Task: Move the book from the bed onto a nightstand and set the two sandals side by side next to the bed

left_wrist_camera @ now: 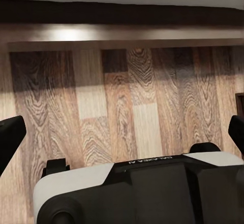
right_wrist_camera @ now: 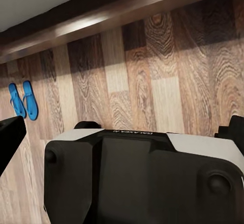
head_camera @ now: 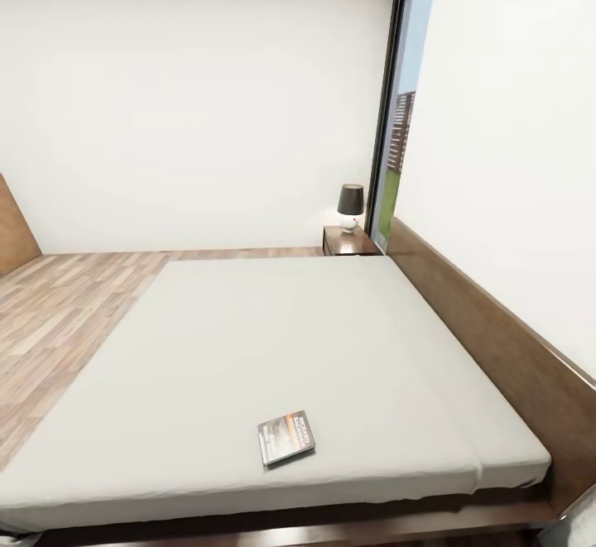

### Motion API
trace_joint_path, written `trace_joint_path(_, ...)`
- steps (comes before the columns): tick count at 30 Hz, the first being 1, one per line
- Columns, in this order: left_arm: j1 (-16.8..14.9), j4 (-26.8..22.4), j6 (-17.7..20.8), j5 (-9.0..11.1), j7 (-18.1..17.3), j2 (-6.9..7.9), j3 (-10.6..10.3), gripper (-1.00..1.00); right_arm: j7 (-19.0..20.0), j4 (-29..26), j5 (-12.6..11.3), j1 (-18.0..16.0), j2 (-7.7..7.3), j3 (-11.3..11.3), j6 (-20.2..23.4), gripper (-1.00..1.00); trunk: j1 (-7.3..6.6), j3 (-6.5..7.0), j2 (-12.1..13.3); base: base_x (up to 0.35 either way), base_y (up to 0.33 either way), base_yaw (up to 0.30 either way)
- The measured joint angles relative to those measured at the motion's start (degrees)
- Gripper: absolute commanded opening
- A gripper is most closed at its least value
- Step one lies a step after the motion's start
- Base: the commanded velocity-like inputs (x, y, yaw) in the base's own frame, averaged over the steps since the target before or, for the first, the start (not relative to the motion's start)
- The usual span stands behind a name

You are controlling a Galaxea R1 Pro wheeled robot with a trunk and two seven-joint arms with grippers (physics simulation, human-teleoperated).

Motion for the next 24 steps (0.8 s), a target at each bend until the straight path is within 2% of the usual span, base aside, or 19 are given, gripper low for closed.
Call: trace_joint_path(24, 0.00, -0.16, 0.04, -0.04, -0.31, 0.00, 0.00, 1.00, 0.02, 0.00, -0.05, 0.03, 0.00, 0.00, -0.02, 1.00, 0.00, 0.00, 0.00, 0.000, 0.000, 0.000)
